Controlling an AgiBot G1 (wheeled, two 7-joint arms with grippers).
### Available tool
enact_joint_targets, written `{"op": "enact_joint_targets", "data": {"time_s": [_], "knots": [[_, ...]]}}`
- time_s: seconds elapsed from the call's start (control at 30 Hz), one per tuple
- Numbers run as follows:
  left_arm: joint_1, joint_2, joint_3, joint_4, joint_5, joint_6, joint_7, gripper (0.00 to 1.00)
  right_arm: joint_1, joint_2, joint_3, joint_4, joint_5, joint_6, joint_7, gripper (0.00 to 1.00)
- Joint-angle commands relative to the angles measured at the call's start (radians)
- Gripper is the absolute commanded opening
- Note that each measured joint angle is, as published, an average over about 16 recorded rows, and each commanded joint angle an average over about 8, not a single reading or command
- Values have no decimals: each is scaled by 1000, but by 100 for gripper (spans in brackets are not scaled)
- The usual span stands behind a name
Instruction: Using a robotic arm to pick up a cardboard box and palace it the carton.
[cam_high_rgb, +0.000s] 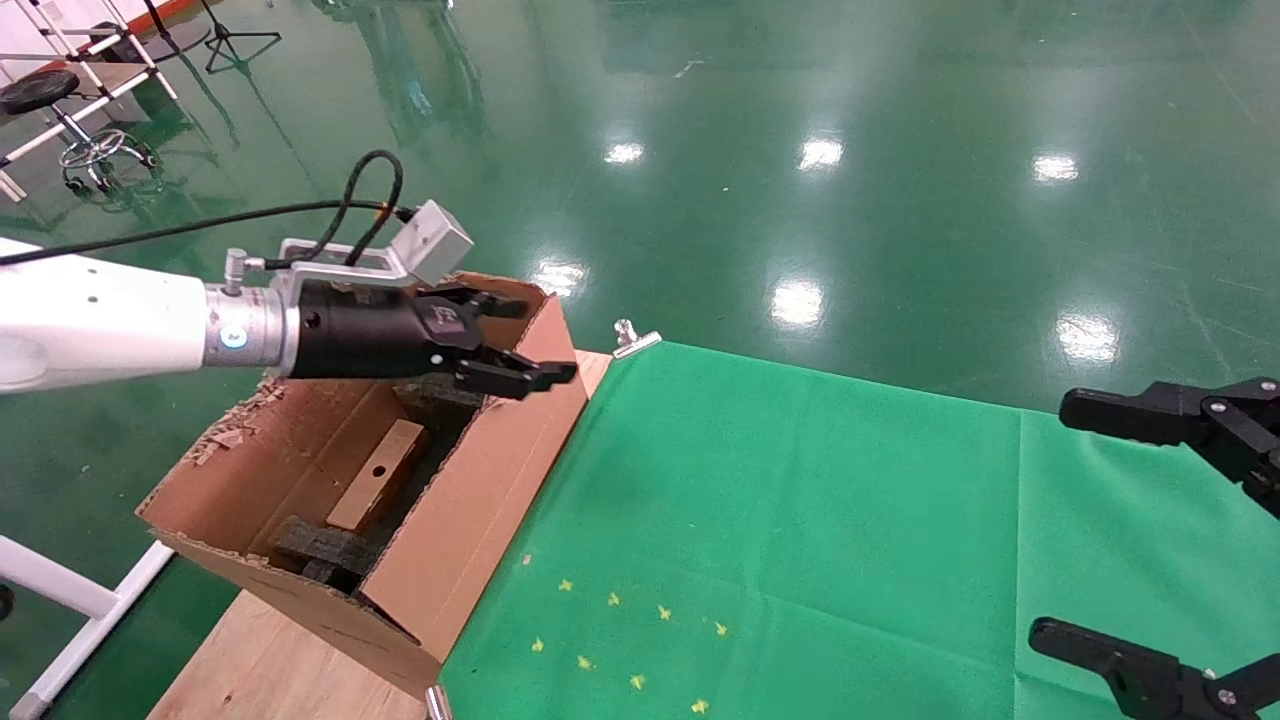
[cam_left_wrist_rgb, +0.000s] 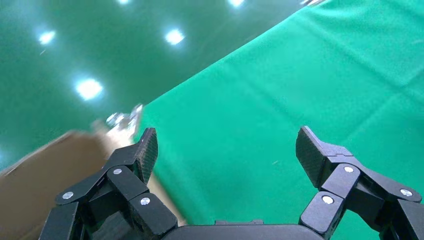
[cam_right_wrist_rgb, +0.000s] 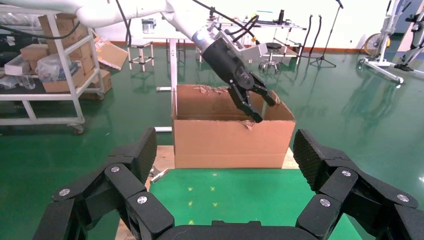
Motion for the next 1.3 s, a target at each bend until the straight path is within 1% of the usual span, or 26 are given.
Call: {"op": "enact_joint_targets", "data": {"time_s": [0.03,1.1,1.3], "knots": [[23,-2,-21,-28,-29,14,10,100,0,0,0,0,0,0,0,100],[398,-41,-357,-473,-503,246,163,100,0,0,0,0,0,0,0,100],[447,-47,-401,-533,-566,278,182,100,0,0,0,0,0,0,0,100]]}}
